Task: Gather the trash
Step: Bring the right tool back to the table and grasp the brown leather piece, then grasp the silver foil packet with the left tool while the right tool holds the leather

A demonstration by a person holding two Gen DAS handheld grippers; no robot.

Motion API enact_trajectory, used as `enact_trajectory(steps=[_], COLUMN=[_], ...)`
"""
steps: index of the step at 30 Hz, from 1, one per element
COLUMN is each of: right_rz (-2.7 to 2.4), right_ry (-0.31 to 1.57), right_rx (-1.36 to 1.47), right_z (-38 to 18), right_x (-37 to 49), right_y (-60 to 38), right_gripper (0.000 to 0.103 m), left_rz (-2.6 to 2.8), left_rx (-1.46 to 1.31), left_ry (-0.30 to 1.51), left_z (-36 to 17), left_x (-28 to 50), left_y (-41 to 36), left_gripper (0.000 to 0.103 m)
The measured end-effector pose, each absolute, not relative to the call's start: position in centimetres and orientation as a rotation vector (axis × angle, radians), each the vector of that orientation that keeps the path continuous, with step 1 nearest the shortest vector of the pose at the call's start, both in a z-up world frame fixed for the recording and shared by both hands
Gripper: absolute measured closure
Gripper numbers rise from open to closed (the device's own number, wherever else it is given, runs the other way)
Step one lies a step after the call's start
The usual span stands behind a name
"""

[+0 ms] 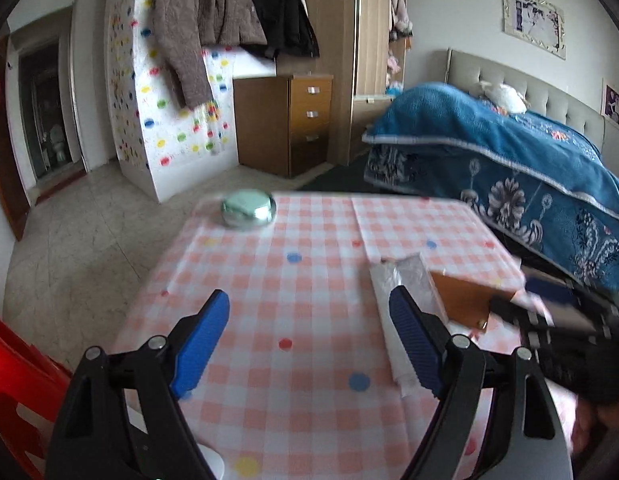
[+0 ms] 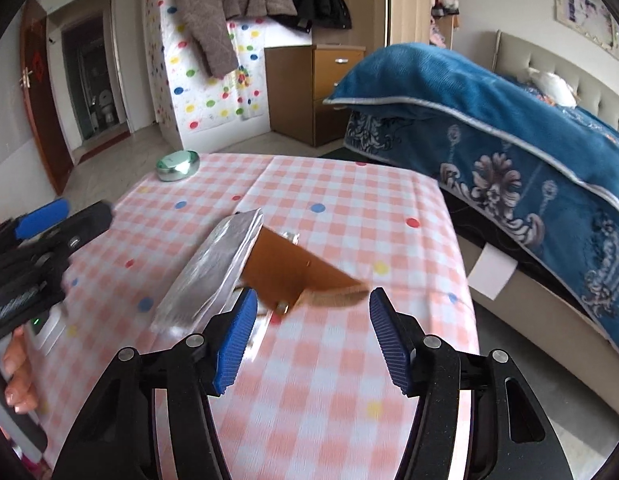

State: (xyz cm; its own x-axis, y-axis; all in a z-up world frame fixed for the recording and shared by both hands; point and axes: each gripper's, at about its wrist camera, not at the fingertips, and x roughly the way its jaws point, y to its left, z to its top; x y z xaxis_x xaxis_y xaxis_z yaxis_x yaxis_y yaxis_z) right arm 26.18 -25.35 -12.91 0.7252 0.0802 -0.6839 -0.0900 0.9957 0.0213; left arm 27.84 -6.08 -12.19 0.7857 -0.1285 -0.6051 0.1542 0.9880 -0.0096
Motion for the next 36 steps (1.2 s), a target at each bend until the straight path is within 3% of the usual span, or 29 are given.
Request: enact_trajectory(steps=[9,20,22,36], right_rz=[0.182,0.242,0.244,-0.027], right_ry=[0.851,0.874,0.872,0.637], right_rx=[0.011,-0.202,-0.216,0.029], right_z=[-14.4,-14.7,-14.8,-12.5], right_x=[31.4,28.7,28.5,22.8], right_y=[-25.7,-23.1,-22.7,-25.6], right_gripper=[0.044,0.041,0.046,0.05], left_rz=[-0.173,-0.193,-0.202,-0.313], left_rx=[0.007,-0.004,0.009,0.013], left_ry=[0.683,0.654,0.645,0.759], left_z=[-12.8,-12.4,-12.3,-13.6], left_x=[27.9,27.4,27.2,28.1], left_y=[-5.1,-5.0,-5.3,-9.2], left_gripper=[0.023,0.023,0.023,0.023])
